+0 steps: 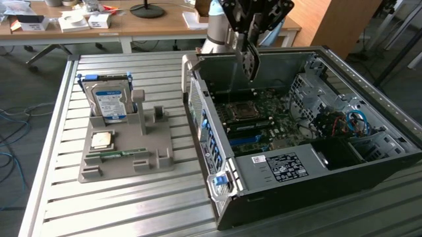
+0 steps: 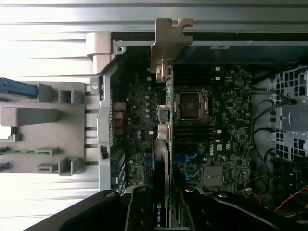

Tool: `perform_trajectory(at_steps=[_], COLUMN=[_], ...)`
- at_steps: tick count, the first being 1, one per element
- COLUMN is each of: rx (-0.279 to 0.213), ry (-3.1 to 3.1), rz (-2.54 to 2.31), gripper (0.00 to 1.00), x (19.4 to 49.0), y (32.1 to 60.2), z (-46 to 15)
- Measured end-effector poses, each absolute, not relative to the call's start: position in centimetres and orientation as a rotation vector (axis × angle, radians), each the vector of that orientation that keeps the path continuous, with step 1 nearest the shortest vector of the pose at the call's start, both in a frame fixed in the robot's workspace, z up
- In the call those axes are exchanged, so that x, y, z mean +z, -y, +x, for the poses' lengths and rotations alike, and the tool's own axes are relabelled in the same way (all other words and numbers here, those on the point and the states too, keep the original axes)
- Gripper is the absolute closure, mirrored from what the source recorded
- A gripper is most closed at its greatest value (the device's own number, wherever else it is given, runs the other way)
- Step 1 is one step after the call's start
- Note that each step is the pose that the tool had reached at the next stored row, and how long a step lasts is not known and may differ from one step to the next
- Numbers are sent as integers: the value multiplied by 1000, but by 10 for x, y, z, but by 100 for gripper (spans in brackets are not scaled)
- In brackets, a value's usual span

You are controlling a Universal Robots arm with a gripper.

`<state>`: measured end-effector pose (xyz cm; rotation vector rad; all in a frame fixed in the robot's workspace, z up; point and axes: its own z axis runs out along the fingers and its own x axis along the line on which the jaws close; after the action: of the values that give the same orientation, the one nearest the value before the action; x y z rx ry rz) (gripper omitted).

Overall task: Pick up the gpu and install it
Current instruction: 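Pick up the gpu and move the gpu toward the slot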

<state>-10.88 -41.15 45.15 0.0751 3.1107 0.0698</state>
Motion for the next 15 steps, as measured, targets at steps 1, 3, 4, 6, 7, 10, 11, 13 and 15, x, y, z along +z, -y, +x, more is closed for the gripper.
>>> perform_trajectory(at_steps=[1, 3, 4, 6, 7, 10, 11, 13, 15], rx=[70, 70, 70, 70, 70, 70, 70, 70, 70], ry=[-3111, -3111, -3111, -3111, -3111, -3111, -3111, -3111, -3111], rz=[75, 75, 75, 76, 75, 75, 75, 75, 75], gripper=[74, 74, 74, 74, 74, 74, 74, 74, 74], x=[452, 452, 452, 452, 451, 452, 452, 452, 452], y=[411, 411, 411, 411, 411, 411, 411, 411, 411], z=[-105, -97, -93, -85, -82, -80, -80, -80, -80])
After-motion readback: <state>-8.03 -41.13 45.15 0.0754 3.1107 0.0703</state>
